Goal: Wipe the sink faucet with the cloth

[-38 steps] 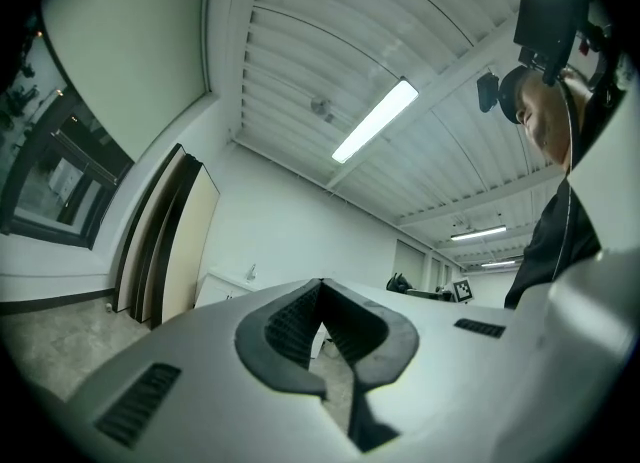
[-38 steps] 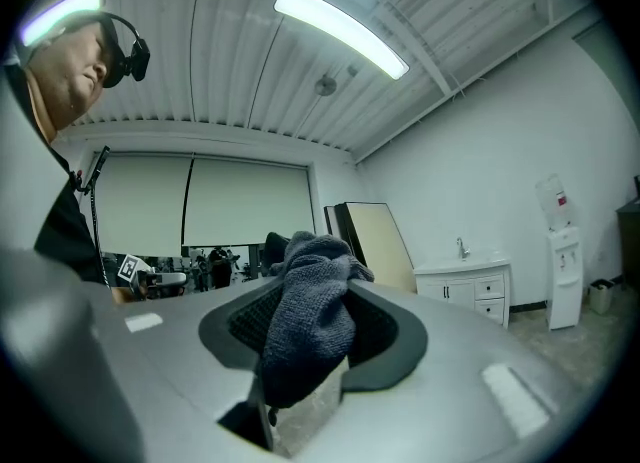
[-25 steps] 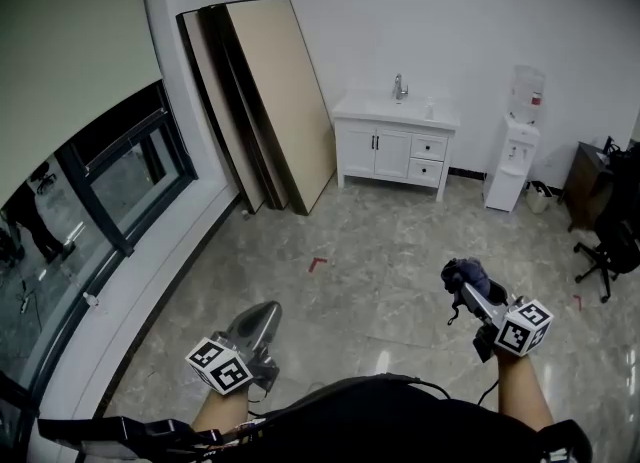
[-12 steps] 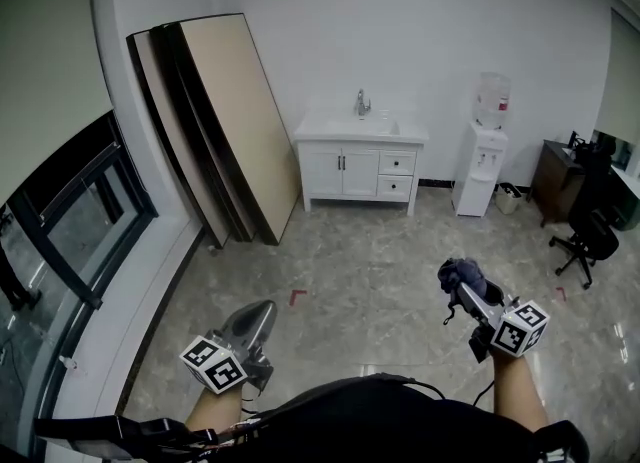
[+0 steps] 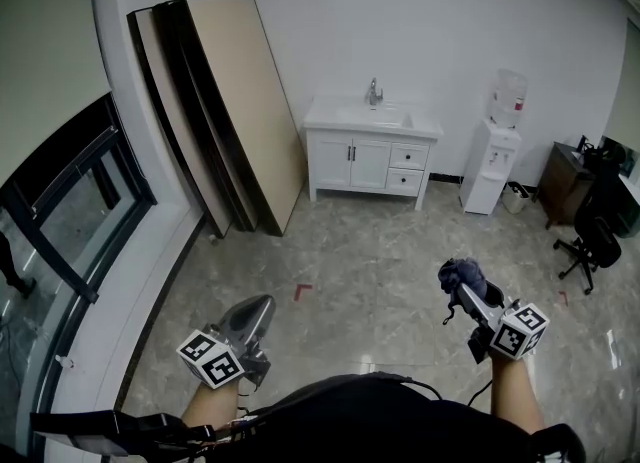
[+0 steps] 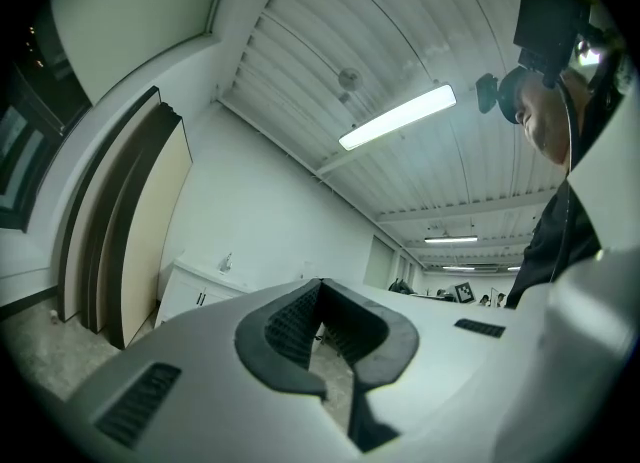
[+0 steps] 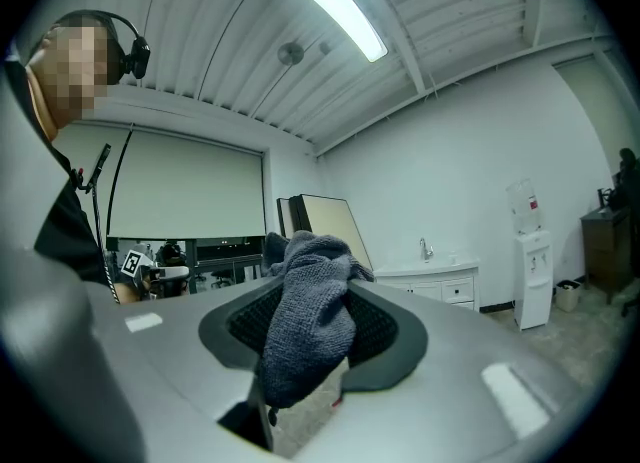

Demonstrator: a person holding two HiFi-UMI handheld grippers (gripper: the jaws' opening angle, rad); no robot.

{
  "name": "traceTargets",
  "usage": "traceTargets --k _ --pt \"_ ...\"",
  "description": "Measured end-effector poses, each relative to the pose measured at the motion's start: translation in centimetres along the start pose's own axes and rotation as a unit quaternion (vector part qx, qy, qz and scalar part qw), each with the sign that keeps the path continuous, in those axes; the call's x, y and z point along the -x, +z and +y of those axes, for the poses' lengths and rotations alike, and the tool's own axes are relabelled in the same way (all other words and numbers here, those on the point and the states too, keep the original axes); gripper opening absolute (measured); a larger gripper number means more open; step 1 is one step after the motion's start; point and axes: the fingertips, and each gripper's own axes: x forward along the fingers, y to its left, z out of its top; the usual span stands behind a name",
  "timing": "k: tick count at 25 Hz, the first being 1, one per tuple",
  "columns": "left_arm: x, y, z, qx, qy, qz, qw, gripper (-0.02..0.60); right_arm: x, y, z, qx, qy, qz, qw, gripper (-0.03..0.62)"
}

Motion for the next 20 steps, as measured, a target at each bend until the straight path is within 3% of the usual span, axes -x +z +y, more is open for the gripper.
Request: traceTargets --k 10,13,20 --pt "-4.2 -1.6 3.9 -0.006 0.056 0.005 0.9984 0.000 -7.2 -0.4 -6.7 -0.010 0.050 0.009 0.999 0.153" --pt "-8.7 -1.7 3.8 -0.002 0.073 -0.007 0.9973 0.000 -8.3 0.4 -11.4 -0.014 0.060 0.012 0.998 0.153" --pt "-21.7 -3.0 0.6 -0.009 0.063 -0.012 0.9979 0.000 -8.3 4.1 -23.8 -0.010 0.065 0.007 0.998 0.153"
